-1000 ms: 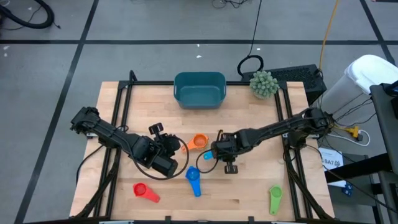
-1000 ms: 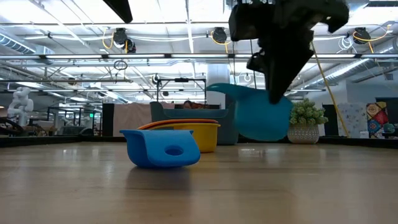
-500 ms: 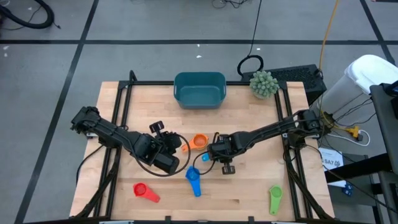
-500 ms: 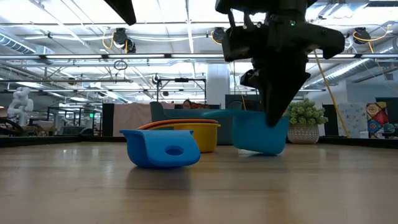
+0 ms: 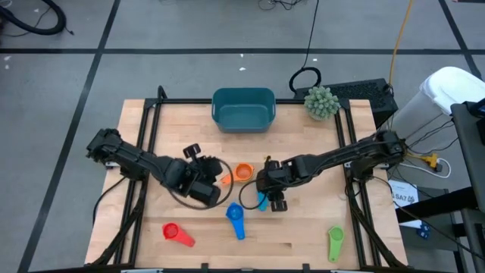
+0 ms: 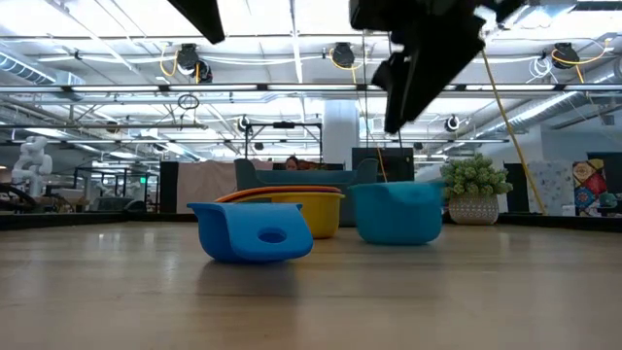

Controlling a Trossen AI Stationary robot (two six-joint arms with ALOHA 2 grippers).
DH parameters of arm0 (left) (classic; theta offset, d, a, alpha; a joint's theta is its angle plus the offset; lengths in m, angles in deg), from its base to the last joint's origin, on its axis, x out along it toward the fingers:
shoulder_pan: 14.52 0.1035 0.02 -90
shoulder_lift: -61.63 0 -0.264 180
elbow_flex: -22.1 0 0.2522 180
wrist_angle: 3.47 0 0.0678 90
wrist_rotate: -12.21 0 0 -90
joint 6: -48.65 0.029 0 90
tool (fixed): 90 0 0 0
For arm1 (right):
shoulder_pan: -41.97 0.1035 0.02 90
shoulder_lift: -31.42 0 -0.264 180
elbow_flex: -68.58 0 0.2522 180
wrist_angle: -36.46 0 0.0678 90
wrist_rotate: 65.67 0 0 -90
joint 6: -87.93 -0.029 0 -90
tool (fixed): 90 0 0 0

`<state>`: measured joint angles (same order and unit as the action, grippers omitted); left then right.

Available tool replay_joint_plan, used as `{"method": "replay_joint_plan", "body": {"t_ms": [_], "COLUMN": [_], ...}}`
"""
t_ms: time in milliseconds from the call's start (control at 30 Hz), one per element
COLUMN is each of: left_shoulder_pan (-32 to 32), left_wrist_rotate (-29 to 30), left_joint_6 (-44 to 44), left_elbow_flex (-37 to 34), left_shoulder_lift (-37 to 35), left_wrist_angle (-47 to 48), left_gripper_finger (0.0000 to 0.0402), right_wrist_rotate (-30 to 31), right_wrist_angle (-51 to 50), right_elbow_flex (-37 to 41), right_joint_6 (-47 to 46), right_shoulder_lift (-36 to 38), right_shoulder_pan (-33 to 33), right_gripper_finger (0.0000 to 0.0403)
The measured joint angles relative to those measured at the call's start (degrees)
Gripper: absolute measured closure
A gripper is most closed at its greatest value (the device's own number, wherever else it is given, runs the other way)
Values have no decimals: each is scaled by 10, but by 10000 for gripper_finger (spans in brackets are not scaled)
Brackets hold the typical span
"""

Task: Nest measuring cups in basket
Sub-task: Stack the nest measuring cups on top of the light blue measuring cup

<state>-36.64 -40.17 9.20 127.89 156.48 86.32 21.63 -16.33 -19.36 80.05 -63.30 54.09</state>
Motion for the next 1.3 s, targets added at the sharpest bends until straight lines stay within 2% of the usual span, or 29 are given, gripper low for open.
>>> {"method": "replay_joint_plan", "body": {"t_ms": [133,333,467,533,767,900,1033,1300], "left_shoulder_pan": [38,107,135,149,185,187,186,193], "left_wrist_rotate": [-8,-85,-95,-108,-208,-232,-237,-246], "left_joint_6": [-13,-20,-14,-17,-39,-37,-38,-48], "left_elbow_flex": [0,0,0,0,0,0,0,0], "left_shoulder_lift": [0,21,46,61,121,140,143,143], "left_wrist_angle": [-4,-63,-70,-73,-150,-174,-178,-177], "left_gripper_finger": [289,288,288,288,288,284,250,132], "right_wrist_rotate": [30,87,117,127,148,149,149,147], "right_wrist_angle": [-7,-45,-88,-112,-154,-173,-173,-153], "right_elbow_flex": [0,0,0,0,0,1,18,74], "right_joint_6": [-4,-4,-17,-25,-44,-45,-45,-57], "right_shoulder_lift": [40,107,142,155,181,181,182,181], "right_shoulder_pan": [0,0,1,1,3,4,4,4], "right_gripper_finger": [225,229,224,221,218,218,218,218]}}
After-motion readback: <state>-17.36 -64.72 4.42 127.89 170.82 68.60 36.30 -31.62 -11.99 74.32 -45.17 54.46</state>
